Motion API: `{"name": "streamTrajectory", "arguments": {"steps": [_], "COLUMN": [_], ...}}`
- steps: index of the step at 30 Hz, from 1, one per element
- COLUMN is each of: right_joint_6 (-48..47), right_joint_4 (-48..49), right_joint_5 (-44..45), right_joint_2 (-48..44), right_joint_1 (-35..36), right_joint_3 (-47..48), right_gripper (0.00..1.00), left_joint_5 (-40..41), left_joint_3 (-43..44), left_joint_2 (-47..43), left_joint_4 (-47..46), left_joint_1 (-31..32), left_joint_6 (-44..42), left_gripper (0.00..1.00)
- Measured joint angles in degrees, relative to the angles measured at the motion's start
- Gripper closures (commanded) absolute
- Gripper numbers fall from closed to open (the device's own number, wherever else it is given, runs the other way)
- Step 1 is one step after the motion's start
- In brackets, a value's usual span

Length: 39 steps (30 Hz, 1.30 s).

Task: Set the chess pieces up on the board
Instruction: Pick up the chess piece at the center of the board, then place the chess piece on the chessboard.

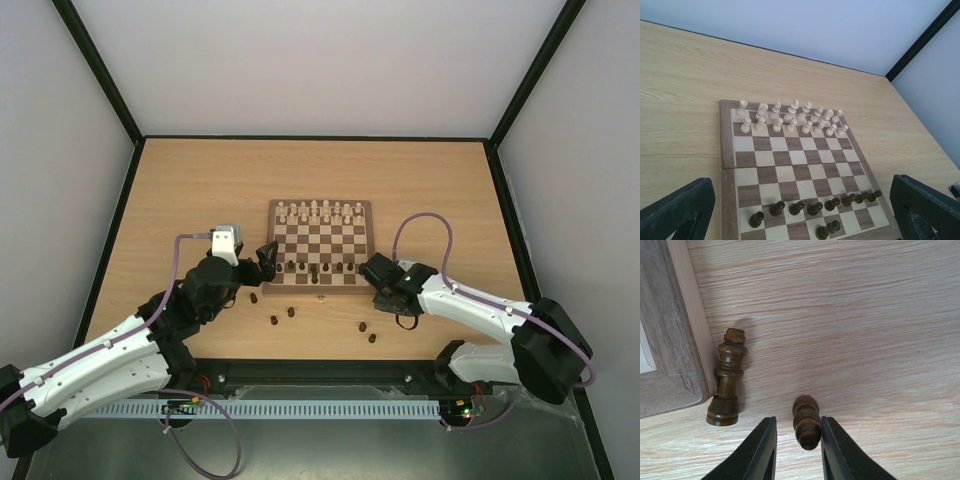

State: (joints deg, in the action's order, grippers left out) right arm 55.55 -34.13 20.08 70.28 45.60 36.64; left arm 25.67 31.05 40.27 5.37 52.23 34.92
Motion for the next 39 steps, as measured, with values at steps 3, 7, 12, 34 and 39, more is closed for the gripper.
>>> {"name": "streamTrajectory", "arguments": {"steps": [3,7,12,34,39], "right_joint_6": [0.2,0.2,0.0,-5.4,-9.4], "right_joint_4": [0.0,0.0,-0.1,-3.7,-2.8], "right_joint_5": [0.1,0.2,0.2,-0.6,-3.0], "right_joint_2": [0.0,0.0,-0.4,2.5,9.1], "right_joint_1": [0.0,0.0,0.0,4.8,5.1], "right_joint_3": [-0.1,-0.1,-0.1,15.7,21.2], "right_gripper": [0.85,0.91,0.96,0.98,0.98], "left_joint_5": [-0.1,-0.1,-0.2,0.1,0.6], "left_joint_3": [0.0,0.0,0.0,0.0,0.0], "left_joint_2": [0.0,0.1,0.3,0.7,0.6], "left_joint_4": [-0.2,-0.4,-0.6,-0.7,-0.7], "left_joint_1": [0.0,0.0,0.0,0.0,0.0], "left_joint_6": [0.0,0.0,0.0,0.0,0.0], "left_gripper": [0.01,0.01,0.01,0.01,0.01]}}
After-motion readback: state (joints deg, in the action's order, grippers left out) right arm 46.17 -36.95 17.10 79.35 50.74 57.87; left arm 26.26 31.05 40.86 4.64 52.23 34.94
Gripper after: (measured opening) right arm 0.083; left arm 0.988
